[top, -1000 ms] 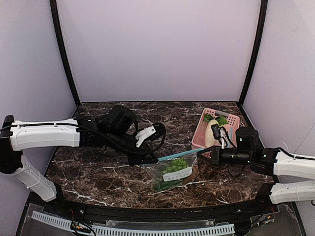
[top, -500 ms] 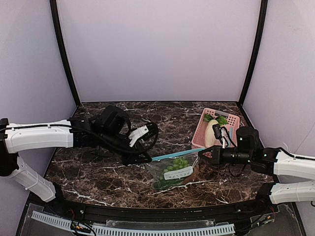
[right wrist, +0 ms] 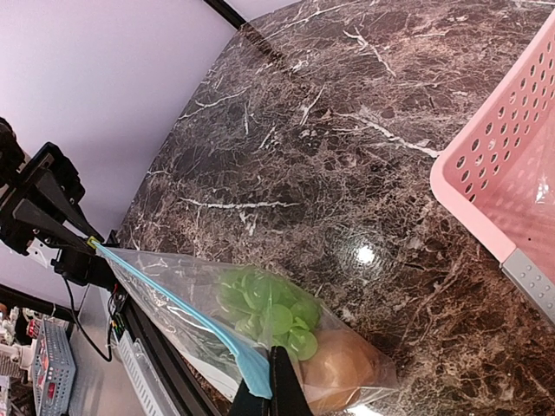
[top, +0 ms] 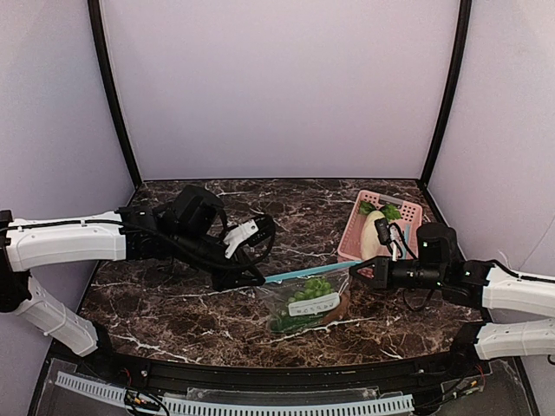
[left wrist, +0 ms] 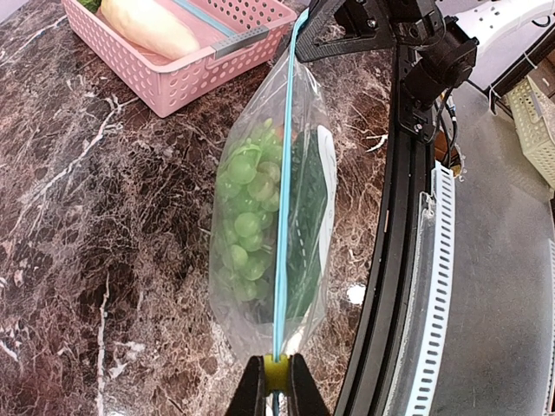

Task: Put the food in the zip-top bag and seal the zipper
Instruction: Zip the zipper of the food storage bag.

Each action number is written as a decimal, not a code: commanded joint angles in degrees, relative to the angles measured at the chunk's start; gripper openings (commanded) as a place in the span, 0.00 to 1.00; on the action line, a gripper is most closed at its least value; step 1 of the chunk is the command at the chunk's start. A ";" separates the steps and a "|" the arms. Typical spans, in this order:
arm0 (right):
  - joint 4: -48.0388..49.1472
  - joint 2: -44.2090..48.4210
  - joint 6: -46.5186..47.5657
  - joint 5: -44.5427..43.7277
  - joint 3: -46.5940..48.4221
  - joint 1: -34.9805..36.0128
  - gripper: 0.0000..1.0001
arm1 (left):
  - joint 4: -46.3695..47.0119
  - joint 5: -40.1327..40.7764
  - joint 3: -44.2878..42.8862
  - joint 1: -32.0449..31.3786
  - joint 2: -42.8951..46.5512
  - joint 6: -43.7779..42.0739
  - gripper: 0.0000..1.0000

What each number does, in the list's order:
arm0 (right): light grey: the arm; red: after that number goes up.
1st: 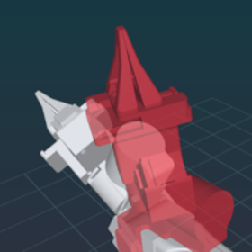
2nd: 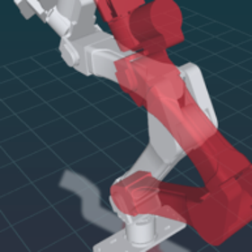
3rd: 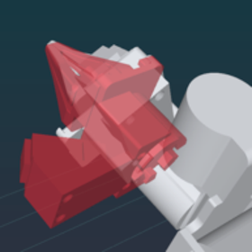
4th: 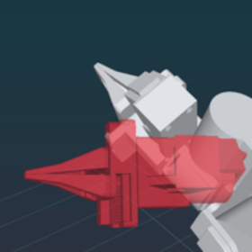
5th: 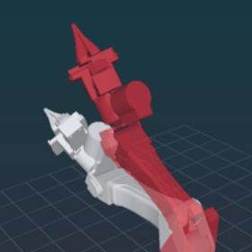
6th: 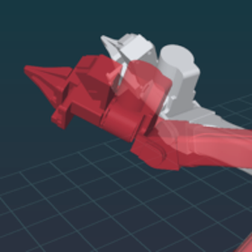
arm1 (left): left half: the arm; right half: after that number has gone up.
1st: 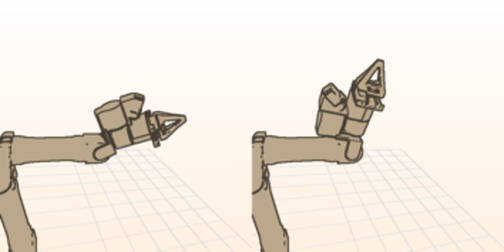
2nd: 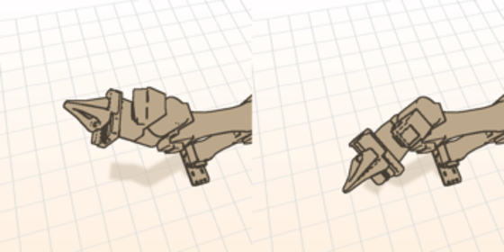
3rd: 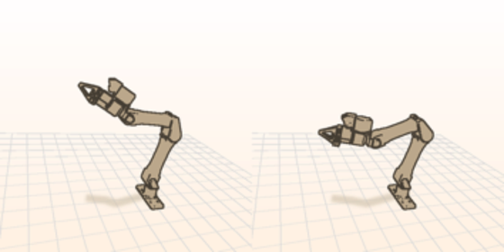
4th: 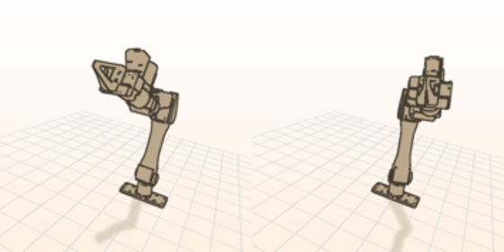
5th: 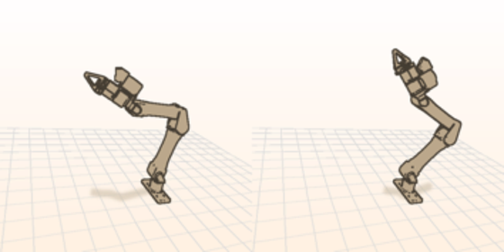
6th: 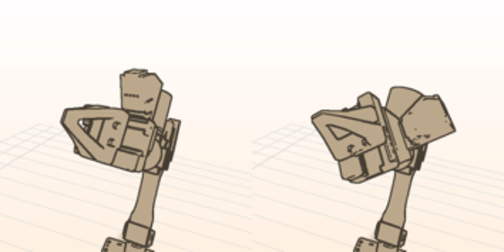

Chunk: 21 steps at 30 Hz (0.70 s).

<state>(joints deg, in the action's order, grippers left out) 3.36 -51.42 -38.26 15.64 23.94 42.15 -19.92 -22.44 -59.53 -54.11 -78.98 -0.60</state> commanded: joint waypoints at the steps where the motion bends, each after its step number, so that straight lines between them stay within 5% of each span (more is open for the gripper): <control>1: -1.07 0.72 -0.05 -3.57 -0.76 -1.77 0.00 | -5.06 0.53 1.76 1.03 2.41 0.28 0.01; 5: -1.15 0.46 1.29 -1.21 0.12 -1.70 0.02 | -4.43 0.37 2.14 1.07 2.31 2.27 0.09; 8: -1.75 0.17 3.12 1.62 1.62 -1.72 0.28 | -4.18 0.68 2.24 1.09 1.96 3.64 0.45; 10: -2.94 0.14 4.69 2.87 2.87 -1.72 0.45 | -3.95 0.22 2.17 1.06 1.71 4.18 0.55; 15: -7.71 1.09 7.11 2.95 5.95 -1.72 0.76 | -2.32 1.19 2.63 1.09 2.57 5.78 0.75; 21: -10.15 3.73 7.94 1.15 7.17 -1.72 0.86 | -1.50 4.54 2.80 1.37 4.04 7.77 0.85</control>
<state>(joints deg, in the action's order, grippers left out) -4.19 -49.30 -31.70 18.06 29.45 40.71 -21.91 -20.69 -57.45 -53.23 -77.69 5.28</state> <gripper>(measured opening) 0.847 0.844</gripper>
